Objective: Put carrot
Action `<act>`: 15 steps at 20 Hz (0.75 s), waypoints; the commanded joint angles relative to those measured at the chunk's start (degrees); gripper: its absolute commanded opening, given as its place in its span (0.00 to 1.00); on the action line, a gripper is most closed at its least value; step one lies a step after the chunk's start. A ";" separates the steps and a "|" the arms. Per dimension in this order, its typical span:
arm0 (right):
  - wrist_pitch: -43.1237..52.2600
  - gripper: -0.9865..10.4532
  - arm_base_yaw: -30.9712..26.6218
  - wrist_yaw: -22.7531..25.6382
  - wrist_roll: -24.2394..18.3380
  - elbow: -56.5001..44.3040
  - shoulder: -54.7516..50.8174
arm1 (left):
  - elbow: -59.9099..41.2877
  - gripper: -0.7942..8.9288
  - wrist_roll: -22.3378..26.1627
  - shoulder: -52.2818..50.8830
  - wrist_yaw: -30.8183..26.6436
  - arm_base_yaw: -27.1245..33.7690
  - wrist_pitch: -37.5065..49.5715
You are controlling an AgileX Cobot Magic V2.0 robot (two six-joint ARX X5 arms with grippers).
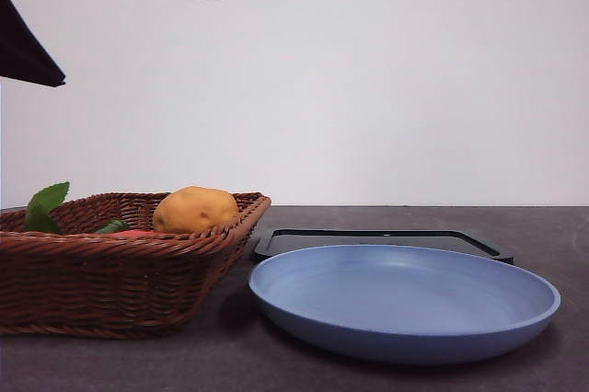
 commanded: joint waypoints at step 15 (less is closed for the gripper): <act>11.67 0.26 7.80 0.09 0.87 0.68 23.43 | 0.76 0.31 0.76 0.24 0.11 -0.20 1.60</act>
